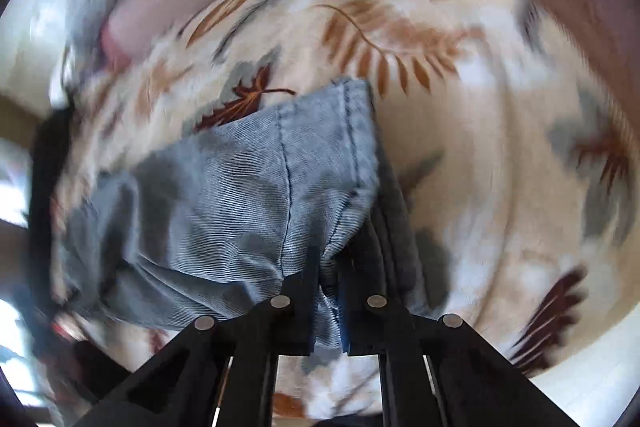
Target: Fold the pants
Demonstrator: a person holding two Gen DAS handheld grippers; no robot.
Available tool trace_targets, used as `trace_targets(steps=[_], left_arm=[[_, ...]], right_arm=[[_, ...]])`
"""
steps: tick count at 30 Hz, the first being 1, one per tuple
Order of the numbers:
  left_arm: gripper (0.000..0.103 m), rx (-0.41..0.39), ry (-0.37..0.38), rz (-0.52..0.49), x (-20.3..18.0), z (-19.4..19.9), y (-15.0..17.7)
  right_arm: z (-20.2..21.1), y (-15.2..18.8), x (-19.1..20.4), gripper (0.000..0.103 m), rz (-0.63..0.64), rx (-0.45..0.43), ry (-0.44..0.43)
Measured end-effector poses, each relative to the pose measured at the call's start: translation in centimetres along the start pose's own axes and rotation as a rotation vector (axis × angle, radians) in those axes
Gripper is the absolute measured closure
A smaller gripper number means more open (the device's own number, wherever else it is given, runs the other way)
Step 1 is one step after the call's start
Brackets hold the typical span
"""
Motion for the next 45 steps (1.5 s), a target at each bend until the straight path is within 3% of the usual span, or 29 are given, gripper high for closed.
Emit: trace_targets(steps=[5,7,10,12,15,16,17,18,20,22,26,31,35,37,38,40,42,45], left_arm=[[0.035,0.021,0.020,-0.004,0.2,-0.2,-0.2],[0.035,0.027,0.026,-0.003,0.3,-0.2,-0.3],[0.035,0.040,0.041,-0.014,0.4,-0.2,-0.4],[0.035,0.055,0.063,-0.019,0.6,-0.2,-0.5],[0.035,0.086,0.094,-0.026,0.8,-0.2,-0.7],[0.035,0.097,0.105,-0.023,0.9,-0.2,-0.8],[0.035,0.106,0.115,-0.020,1.0,-0.2,-0.9],[0.035,0.115,0.120,-0.020,1.0,-0.2,-0.9],[0.035,0.123,0.110,-0.025,0.8,-0.3,-1.0],[0.035,0.122,0.089,-0.041,0.6,-0.4,-1.0],[0.035,0.103,0.033,-0.095,-0.1,-0.6,-0.9],[0.035,0.054,-0.007,-0.060,0.0,1.0,-1.1],[0.035,-0.028,0.110,0.045,-0.5,4.1,-0.7],[0.034,-0.009,0.140,0.091,-0.5,3.6,-0.1],[0.034,0.013,0.120,0.102,-0.4,2.4,0.3],[0.035,0.050,0.078,0.103,-0.3,0.6,0.6],[0.034,0.026,0.030,0.083,-0.3,0.2,0.4],[0.034,0.046,0.007,0.061,-0.5,-0.1,0.0]], right_arm=[[9.5,-5.1,2.7,0.095,0.176,-0.217,0.093],[12.3,-5.6,3.2,0.095,0.216,-0.280,0.083],[11.3,-3.1,1.7,0.095,0.264,-0.263,0.081],[6.0,-0.3,-0.8,0.091,0.238,-0.151,0.049],[-0.8,5.1,-4.5,0.086,0.138,0.085,-0.024],[-0.6,5.5,-4.8,0.084,0.108,0.053,-0.063],[0.2,5.6,-5.4,0.077,0.063,0.010,-0.084],[1.1,5.4,-5.9,0.062,0.012,-0.023,-0.091],[3.2,4.9,-6.8,0.044,-0.086,-0.100,-0.108],[4.8,4.8,-6.4,0.042,-0.181,-0.134,-0.204],[4.3,5.2,-1.3,0.042,-0.299,-0.093,-0.486],[-0.2,5.6,1.6,0.042,-0.408,-0.023,-0.482],[-2.5,4.7,0.4,0.042,-0.537,-0.037,-0.467],[-3.5,4.7,-0.1,0.043,-0.590,-0.029,-0.456],[-4.0,5.0,-0.2,0.044,-0.609,-0.012,-0.448],[-4.8,5.5,-0.9,0.063,-0.629,0.018,-0.432],[-4.4,5.2,-1.0,0.092,-0.584,-0.010,-0.390],[-2.2,4.2,-0.3,0.097,-0.482,-0.067,-0.354]])
Point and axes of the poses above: each gripper's, at about its wrist camera, not at the fingertips, and z roughly against the way its jaws point, x to its left, y to its underside, the point moved 6 cm from there along -z, roughly the way its jaws point, and after that the axes turned 3 degrees about z, right-handed, at the moved point
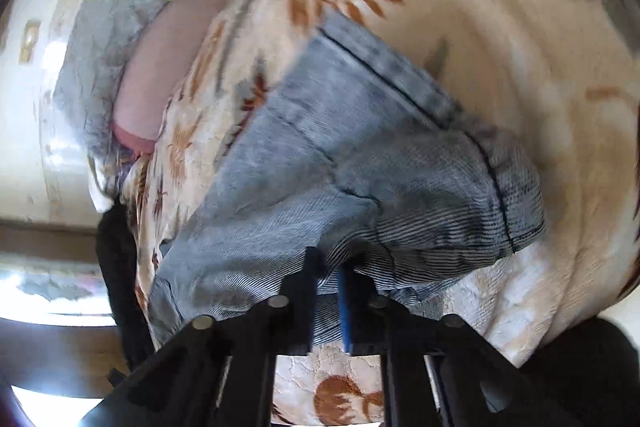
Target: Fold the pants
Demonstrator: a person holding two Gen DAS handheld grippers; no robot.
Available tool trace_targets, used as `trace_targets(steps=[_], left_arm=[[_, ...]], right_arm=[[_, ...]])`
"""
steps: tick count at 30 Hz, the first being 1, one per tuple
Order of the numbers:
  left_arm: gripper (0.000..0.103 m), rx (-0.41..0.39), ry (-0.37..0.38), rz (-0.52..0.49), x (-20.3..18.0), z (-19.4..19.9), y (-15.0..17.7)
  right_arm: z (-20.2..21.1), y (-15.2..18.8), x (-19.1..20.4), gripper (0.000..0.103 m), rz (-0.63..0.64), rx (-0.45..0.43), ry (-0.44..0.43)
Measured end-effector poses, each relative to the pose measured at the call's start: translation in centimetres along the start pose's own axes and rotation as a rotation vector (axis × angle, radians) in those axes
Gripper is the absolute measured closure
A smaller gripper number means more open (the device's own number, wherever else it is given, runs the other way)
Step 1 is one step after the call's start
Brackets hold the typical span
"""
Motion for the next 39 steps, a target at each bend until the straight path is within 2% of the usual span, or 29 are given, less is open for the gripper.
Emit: trace_targets(steps=[4,5,7,8,9,10,12,15,16,17,18,19,21,23,24,25,27,30,31,32,33,35,36,37,38,39], left_arm=[[0.034,0.018,0.019,0.004,0.5,-0.1,-0.6],[0.034,0.021,0.022,0.004,0.8,0.0,-0.7],[0.034,0.019,0.008,0.011,1.0,0.0,-0.8],[0.034,0.024,-0.008,0.018,1.3,0.1,-1.1],[0.034,0.032,-0.019,0.021,1.2,0.3,-1.2],[0.034,0.031,-0.033,0.018,1.1,0.6,-1.3],[0.034,-0.014,-0.085,-0.036,0.2,2.0,-1.7],[0.034,-0.077,-0.056,-0.158,-3.0,4.0,-2.0],[0.034,-0.096,-0.055,-0.219,-4.5,4.2,-2.0],[0.034,-0.103,-0.063,-0.267,-5.7,4.0,-2.0],[0.034,-0.096,-0.066,-0.303,-6.6,3.5,-1.8],[0.034,-0.075,-0.060,-0.331,-7.2,2.8,-1.6],[0.034,-0.001,-0.043,-0.371,-8.2,0.3,-1.0],[0.034,0.037,-0.102,-0.404,-8.0,-1.6,-0.4],[0.034,0.040,-0.110,-0.423,-7.9,-2.3,-0.1],[0.034,0.027,-0.105,-0.428,-7.8,-2.3,0.0],[0.033,0.018,-0.094,-0.435,-7.5,-2.0,0.1],[0.033,0.018,-0.076,-0.440,-7.0,-1.9,0.3],[0.032,0.016,-0.076,-0.443,-7.3,-1.9,0.4],[0.032,0.015,-0.076,-0.446,-7.3,-1.9,0.3],[0.032,0.013,-0.075,-0.448,-7.2,-1.9,0.3],[0.029,0.012,-0.072,-0.456,-7.4,-2.2,0.3],[0.029,0.012,-0.073,-0.463,-7.4,-2.3,0.3],[0.029,0.012,-0.072,-0.465,-7.4,-2.3,0.3],[0.029,0.013,-0.069,-0.465,-7.4,-2.2,0.4],[0.029,0.014,-0.068,-0.467,-7.4,-2.2,0.3]], right_arm=[[3.1,0.6,2.6,0.097,0.151,-0.052,0.035],[3.2,1.2,2.6,0.097,0.173,-0.033,0.057],[1.2,2.7,-0.2,0.096,0.162,0.079,0.112],[0.3,3.1,-1.7,0.091,0.139,0.124,0.146],[0.0,3.4,-3.0,0.081,0.113,0.162,0.161],[0.1,3.5,-3.1,0.076,0.109,0.170,0.134],[2.1,2.9,-2.4,0.068,0.137,0.119,0.086],[6.4,0.2,-0.8,0.067,0.159,-0.018,0.037],[7.8,-1.2,-0.4,0.065,0.169,-0.073,0.051],[8.4,-2.8,0.0,0.056,0.198,-0.115,0.081],[8.1,-4.3,0.3,0.046,0.228,-0.124,0.104],[7.5,-5.4,0.4,0.044,0.242,-0.119,0.123],[3.9,-8.3,0.3,0.044,0.274,-0.042,0.190],[0.5,-8.5,-0.1,0.047,0.260,0.082,0.171],[-0.9,-8.6,0.0,0.065,0.271,0.124,0.175],[-1.7,-8.9,0.7,0.076,0.340,0.127,0.221],[-1.5,-9.4,2.3,0.089,0.439,0.080,0.270],[2.4,-10.9,5.3,0.089,0.528,-0.148,0.297],[2.7,-11.0,5.6,0.089,0.536,-0.170,0.286],[1.7,-11.0,5.4,0.089,0.541,-0.136,0.304],[-0.6,-10.5,3.8,0.088,0.548,-0.051,0.367],[-2.9,-9.6,0.9,0.083,0.515,0.012,0.422],[-2.8,-9.4,0.3,0.080,0.496,0.011,0.401],[-1.8,-9.4,0.0,0.079,0.460,-0.029,0.364],[-0.8,-9.2,0.1,0.066,0.439,-0.063,0.349],[0.5,-9.0,0.3,0.048,0.430,-0.100,0.338]])
Point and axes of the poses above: each gripper's, at about its wrist camera, not at the fingertips, and z roughly against the way its jaws point, x to its left, y to its underside, the point moved 6 cm from there along -z, roughly the way its jaws point, and after that the axes turned 3 degrees about z, right-handed, at the moved point
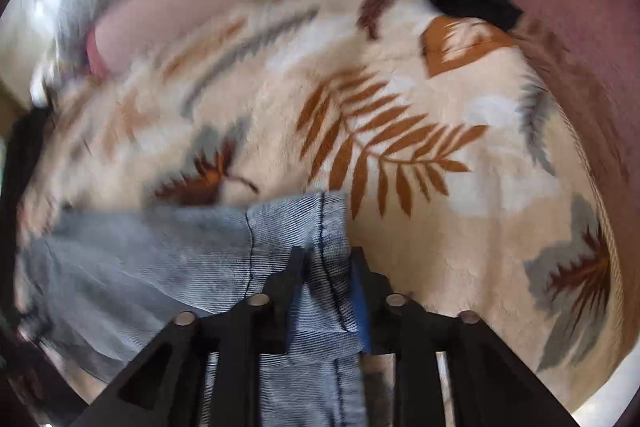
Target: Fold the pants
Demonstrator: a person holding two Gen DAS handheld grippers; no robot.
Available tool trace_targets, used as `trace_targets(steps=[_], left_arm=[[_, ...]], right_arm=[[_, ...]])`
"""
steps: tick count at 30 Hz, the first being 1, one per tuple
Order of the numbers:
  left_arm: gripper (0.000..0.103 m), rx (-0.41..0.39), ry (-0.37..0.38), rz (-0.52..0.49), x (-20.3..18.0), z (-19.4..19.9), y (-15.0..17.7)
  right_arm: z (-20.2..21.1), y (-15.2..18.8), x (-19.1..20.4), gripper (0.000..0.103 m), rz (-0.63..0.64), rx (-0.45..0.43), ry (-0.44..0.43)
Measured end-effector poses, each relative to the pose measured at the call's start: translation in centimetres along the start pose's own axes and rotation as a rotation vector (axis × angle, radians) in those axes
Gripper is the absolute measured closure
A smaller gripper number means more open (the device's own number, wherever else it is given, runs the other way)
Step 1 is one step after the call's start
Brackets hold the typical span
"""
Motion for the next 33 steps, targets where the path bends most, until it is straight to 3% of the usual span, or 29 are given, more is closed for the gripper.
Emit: trace_targets(steps=[3,6,7,8,11,16,17,18,19,22,26,29,31,33], left_arm=[[0.027,-0.002,0.003,-0.004,0.0,-0.1,-0.1],[0.026,-0.013,-0.001,-0.001,-0.1,-0.1,0.0],[0.025,-0.017,-0.002,-0.001,-0.1,-0.1,0.0],[0.024,-0.020,-0.004,-0.001,-0.2,-0.2,0.0],[0.023,-0.022,-0.006,-0.004,-0.3,-0.2,0.0],[0.022,-0.027,0.009,-0.003,-0.2,0.0,0.0],[0.022,-0.032,0.008,-0.002,-0.2,0.0,0.1],[0.022,-0.035,0.007,0.000,-0.2,0.0,0.1],[0.022,-0.038,0.006,0.002,-0.3,0.0,0.1],[0.022,-0.035,0.010,0.002,-0.2,0.0,0.1],[0.022,-0.019,0.035,0.001,0.0,0.0,0.0],[0.022,-0.005,0.059,0.003,0.1,0.1,-0.2],[0.022,0.015,0.072,0.012,0.3,0.4,-0.3],[0.022,0.018,0.062,0.019,0.6,1.2,-0.6]], right_arm=[[3.7,0.9,-0.8,0.028,-0.083,-0.074,-0.003],[3.8,3.6,-0.7,0.028,-0.253,0.028,-0.197],[3.4,4.3,-0.6,0.028,-0.284,0.049,-0.219],[2.7,5.1,-0.6,0.029,-0.321,0.066,-0.245],[0.3,6.0,-0.7,0.048,-0.426,0.097,-0.295],[-2.1,5.4,-1.1,0.053,-0.527,0.089,-0.313],[-2.4,5.4,-1.1,0.064,-0.530,0.092,-0.299],[-2.7,5.5,-1.2,0.092,-0.528,0.108,-0.272],[-2.8,5.4,-1.1,0.095,-0.527,0.109,-0.267],[0.7,5.0,-0.4,0.096,-0.488,0.046,-0.253],[4.2,5.9,0.4,0.095,-0.460,0.024,-0.261],[3.4,8.1,-0.5,0.095,-0.494,0.079,-0.268],[0.3,9.8,-1.3,0.087,-0.484,0.189,-0.214],[0.2,10.1,-1.7,0.087,-0.501,0.178,-0.251]])
Point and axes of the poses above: each gripper's, at about its wrist camera, not at the fingertips, and z roughly against the way its jaws point, x to its left, y to its underside, the point moved 6 cm from there along -z, roughly the way its jaws point, and after that the axes turned 3 degrees about z, right-handed, at the moved point
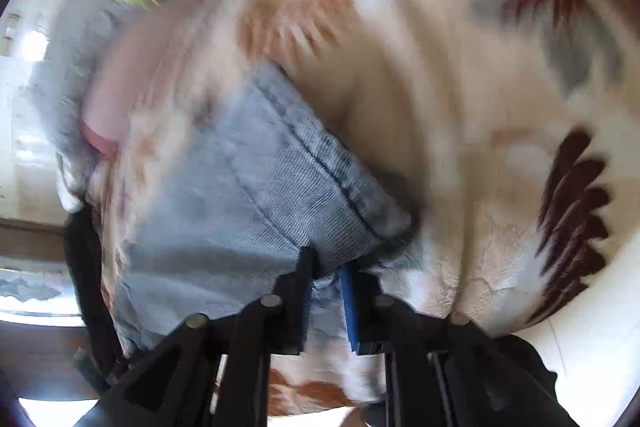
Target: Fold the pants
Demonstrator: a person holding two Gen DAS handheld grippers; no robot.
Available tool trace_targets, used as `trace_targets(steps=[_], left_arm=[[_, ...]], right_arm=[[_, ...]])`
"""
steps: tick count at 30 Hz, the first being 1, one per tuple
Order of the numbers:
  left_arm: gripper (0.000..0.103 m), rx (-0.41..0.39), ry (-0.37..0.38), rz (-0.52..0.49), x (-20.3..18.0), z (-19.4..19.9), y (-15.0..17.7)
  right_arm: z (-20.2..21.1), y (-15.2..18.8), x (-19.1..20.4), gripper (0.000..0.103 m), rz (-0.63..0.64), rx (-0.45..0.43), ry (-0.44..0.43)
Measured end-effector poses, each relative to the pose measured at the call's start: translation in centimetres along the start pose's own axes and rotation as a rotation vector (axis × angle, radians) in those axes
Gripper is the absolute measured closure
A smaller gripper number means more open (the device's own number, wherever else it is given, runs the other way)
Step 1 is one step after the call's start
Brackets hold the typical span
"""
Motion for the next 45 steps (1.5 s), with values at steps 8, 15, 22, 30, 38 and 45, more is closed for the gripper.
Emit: trace_targets(steps=[8,15,22,30,38,45], left_arm=[[0.022,-0.132,-0.046,0.003,-0.3,4.5,-0.7],[0.022,-0.295,0.233,0.424,-0.2,6.3,2.1],[0.022,-0.237,0.153,0.637,5.6,4.6,3.6],[0.022,-0.270,0.124,0.603,6.4,4.6,3.6],[0.022,-0.291,0.107,0.559,5.8,5.2,2.8],[0.022,-0.320,0.029,0.441,5.1,7.0,1.0]], right_arm=[[4.5,0.7,2.8,0.040,0.098,-0.099,-0.009],[2.7,7.5,9.7,0.040,0.141,-0.005,-0.311],[-6.2,12.8,19.3,0.040,0.172,0.210,-0.482],[-12.9,14.4,22.0,0.044,0.092,0.285,-0.409],[-12.1,15.1,22.1,0.100,0.063,0.256,-0.394],[-9.2,17.9,22.4,0.100,0.088,0.235,-0.422]])
Point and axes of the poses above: each gripper's, at about its wrist camera, not at the fingertips, and z roughly against the way its jaws point, x to its left, y to its underside, the point moved 6 cm from there along -z, roughly the way its jaws point, and after that the axes turned 3 degrees about z, right-handed, at the moved point
